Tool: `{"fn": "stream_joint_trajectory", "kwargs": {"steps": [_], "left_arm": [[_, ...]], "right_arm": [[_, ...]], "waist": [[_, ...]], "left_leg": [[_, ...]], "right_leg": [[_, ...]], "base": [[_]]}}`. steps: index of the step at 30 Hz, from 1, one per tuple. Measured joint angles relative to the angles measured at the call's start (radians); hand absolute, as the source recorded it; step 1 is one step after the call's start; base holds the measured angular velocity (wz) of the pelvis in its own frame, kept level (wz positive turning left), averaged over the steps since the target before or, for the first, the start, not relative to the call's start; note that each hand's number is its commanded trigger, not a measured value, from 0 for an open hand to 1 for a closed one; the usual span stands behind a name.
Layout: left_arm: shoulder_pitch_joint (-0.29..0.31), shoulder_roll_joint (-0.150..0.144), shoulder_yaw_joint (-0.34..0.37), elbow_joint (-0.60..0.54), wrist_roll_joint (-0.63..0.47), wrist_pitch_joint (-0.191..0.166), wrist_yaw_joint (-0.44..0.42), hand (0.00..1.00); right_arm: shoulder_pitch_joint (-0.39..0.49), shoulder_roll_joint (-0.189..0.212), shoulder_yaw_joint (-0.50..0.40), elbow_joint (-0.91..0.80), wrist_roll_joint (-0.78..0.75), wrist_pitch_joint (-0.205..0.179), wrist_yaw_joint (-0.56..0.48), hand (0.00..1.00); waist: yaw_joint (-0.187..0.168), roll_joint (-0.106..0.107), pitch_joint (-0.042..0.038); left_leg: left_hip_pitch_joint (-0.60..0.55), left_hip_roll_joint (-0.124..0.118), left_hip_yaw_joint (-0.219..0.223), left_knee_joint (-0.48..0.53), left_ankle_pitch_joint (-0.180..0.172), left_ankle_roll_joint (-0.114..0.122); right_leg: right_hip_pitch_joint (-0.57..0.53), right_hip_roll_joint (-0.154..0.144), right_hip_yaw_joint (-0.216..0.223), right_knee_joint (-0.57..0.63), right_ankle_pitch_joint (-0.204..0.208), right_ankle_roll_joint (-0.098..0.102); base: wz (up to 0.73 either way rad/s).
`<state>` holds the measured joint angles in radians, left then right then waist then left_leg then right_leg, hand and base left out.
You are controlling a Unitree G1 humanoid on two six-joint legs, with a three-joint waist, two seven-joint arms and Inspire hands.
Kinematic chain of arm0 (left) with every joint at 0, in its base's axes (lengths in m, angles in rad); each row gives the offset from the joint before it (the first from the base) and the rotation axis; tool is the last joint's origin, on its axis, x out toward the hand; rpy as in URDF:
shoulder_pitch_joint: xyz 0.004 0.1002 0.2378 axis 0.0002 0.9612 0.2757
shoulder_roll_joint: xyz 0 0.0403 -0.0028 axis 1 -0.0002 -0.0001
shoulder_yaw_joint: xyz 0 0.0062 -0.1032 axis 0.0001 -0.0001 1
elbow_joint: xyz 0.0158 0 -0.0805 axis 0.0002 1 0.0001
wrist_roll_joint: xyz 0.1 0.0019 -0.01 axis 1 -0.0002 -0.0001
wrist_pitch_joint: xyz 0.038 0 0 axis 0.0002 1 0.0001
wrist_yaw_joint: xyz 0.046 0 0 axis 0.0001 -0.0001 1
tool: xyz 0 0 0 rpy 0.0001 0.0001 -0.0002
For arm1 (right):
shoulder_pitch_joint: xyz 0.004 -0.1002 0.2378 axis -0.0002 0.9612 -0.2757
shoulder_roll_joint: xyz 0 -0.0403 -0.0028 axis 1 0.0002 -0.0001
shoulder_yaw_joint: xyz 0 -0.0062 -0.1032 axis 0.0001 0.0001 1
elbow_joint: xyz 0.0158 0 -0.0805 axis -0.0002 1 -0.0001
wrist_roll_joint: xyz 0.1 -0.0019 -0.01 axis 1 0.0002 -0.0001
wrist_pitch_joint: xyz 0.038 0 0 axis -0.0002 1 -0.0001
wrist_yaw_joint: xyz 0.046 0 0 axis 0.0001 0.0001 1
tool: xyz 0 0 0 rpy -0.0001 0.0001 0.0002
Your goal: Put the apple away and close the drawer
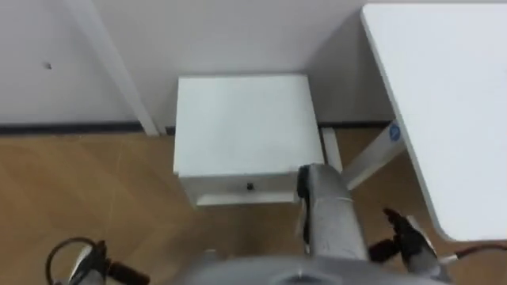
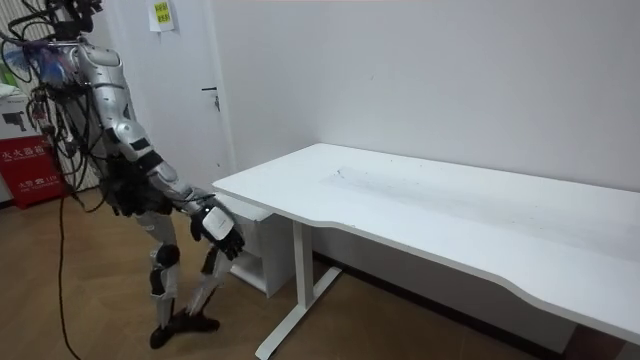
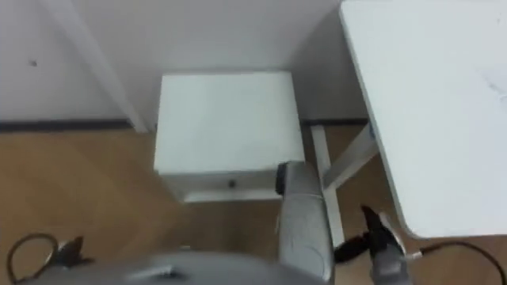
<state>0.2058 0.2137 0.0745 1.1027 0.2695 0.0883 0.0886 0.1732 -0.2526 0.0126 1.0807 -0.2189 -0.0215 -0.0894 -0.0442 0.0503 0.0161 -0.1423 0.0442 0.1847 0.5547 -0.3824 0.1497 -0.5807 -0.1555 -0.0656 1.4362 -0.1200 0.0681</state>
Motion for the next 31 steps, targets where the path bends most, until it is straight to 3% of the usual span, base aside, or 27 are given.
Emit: {"fn": "stream_joint_trajectory", "kwargs": {"steps": [1, 2, 3, 4, 7, 10, 14, 15, 18, 22, 31], "left_arm": [[0.036, -0.002, 0.001, -0.004, -0.005, 0.019, -0.001, 0.0], [0.042, -0.002, 0.001, -0.003, -0.005, 0.03, -0.001, 0.0], [0.045, -0.002, 0.002, -0.005, -0.005, 0.037, 0.002, 0.0], [0.043, -0.005, 0.002, -0.008, -0.004, 0.036, 0.011, 0.0], [0.023, -0.006, 0.005, -0.017, -0.004, 0.03, 0.031, 0.0], [0.003, -0.011, 0.009, -0.008, -0.003, 0.007, 0.04, 0.0], [-0.001, -0.031, 0.01, 0.006, 0.003, 0.0, 0.037, 0.0], [-0.001, -0.038, 0.013, 0.015, 0.006, 0.001, 0.036, 0.0], [0.007, -0.052, 0.043, 0.021, 0.006, 0.021, 0.019, 0.0], [0.013, -0.053, 0.046, 0.048, 0.006, 0.03, 0.009, 0.0], [0.015, -0.06, 0.063, 0.064, 0.006, 0.036, -0.005, 0.0]], "right_arm": [[0.002, 0.003, 0.003, 0.031, 0.003, 0.001, 0.008, 0.0], [0.003, 0.004, 0.004, 0.044, 0.007, 0.001, 0.013, 0.0], [0.003, 0.005, 0.003, 0.06, 0.021, 0.002, 0.019, 0.0], [0.002, 0.005, 0.002, 0.066, 0.042, 0.002, 0.02, 0.0], [-0.029, 0.018, 0.002, 0.097, 0.138, 0.002, 0.018, 0.0], [-0.043, 0.037, -0.002, 0.108, 0.181, -0.002, 0.04, 0.0], [-0.033, 0.044, -0.006, 0.122, 0.203, 0.006, 0.083, 0.0], [-0.029, 0.045, -0.007, 0.133, 0.208, 0.015, 0.094, 0.0], [-0.033, 0.055, -0.029, 0.181, 0.214, 0.043, 0.121, 0.0], [-0.036, 0.061, -0.079, 0.261, 0.215, 0.078, 0.138, 0.0], [-0.034, 0.067, -0.113, 0.284, 0.219, 0.141, 0.136, 0.0]], "waist": [[0.012, -0.015, -0.0068], [0.017, -0.027, -0.006], [0.035, -0.043, -0.0073], [0.055, -0.061, -0.0146], [0.07, -0.082, -0.0169], [0.073, -0.094, -0.0179], [0.07, -0.093, -0.0163], [0.067, -0.088, -0.0187], [0.059, -0.09, -0.0156], [0.036, -0.085, -0.0123], [0.023, -0.068, -0.0062]], "left_leg": [[0.026, -0.022, -0.001, -0.052, 0.022, -0.004], [0.035, -0.032, -0.001, -0.076, 0.031, -0.009], [0.041, -0.046, -0.005, -0.113, 0.057, -0.008], [0.042, -0.056, -0.007, -0.149, 0.084, -0.013], [0.046, -0.06, -0.014, -0.208, 0.12, -0.032], [0.063, -0.057, -0.02, -0.224, 0.128, -0.048], [0.086, -0.053, -0.022, -0.251, 0.136, -0.062], [0.087, -0.051, -0.023, -0.254, 0.137, -0.065], [0.095, -0.051, -0.023, -0.265, 0.141, -0.07], [0.11, -0.055, -0.04, -0.27, 0.141, -0.07], [0.15, -0.057, -0.032, -0.292, 0.142, -0.071]], "right_leg": [[0.168, 0.003, -0.017, -0.3, -0.005, 0.009], [0.245, 0.005, -0.025, -0.443, -0.015, 0.014], [0.37, 0.013, -0.05, -0.702, -0.039, 0.017], [0.465, 0.031, -0.072, -0.908, -0.062, 0.01], [0.617, 0.071, -0.076, -1.252, -0.017, 0.005], [0.653, 0.078, -0.086, -1.299, -0.013, 0.008], [0.668, 0.086, -0.09, -1.3, -0.018, 0.0], [0.668, 0.087, -0.09, -1.3, -0.02, -0.001], [0.676, 0.088, -0.096, -1.3, -0.023, -0.004], [0.687, 0.085, -0.127, -1.298, -0.029, -0.005], [0.708, 0.084, -0.128, -1.294, -0.029, -0.005]], "base": [[-0.06], [0.07], [0.08], [0.04], [0.03], [0.06], [0.01], [0.0], [0.02], [0.11], [-0.03]]}}
